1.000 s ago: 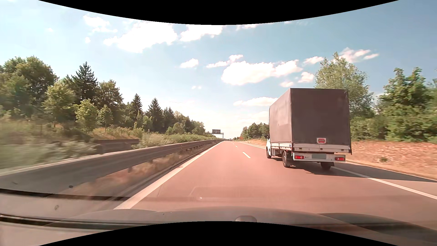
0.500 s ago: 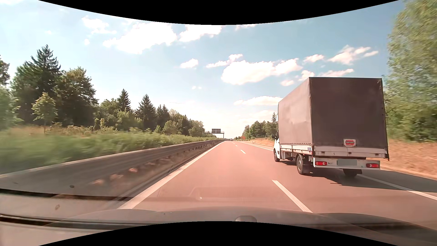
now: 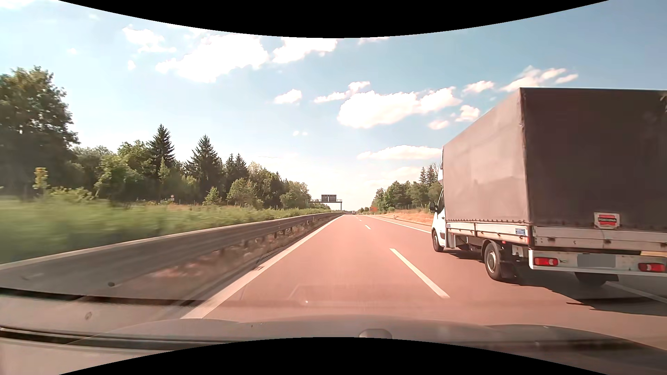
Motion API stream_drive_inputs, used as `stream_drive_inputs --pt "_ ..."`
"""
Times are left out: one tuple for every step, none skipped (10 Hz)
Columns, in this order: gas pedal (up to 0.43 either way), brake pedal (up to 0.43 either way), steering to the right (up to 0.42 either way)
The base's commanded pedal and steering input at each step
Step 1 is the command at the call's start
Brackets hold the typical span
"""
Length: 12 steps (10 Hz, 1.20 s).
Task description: Follow the waypoints while adhering to traffic rules and regulations
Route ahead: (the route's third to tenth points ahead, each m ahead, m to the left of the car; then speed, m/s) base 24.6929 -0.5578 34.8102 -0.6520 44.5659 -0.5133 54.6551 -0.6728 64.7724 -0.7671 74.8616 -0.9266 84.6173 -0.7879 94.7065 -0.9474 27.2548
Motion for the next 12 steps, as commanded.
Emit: stream_drive_inputs --pt "0.409 0.000 -0.001" --pt "0.398 0.000 -0.001" --pt "0.398 0.000 -0.001" --pt "0.398 0.000 -0.001" --pt "0.398 0.000 -0.001" --pt "0.398 0.000 -0.001" --pt "0.398 0.000 -0.001" --pt "0.398 0.000 -0.001" --pt "0.398 0.000 -0.001" --pt "0.398 0.000 -0.001" --pt "0.398 0.000 -0.001" --pt "0.398 0.000 -0.001"
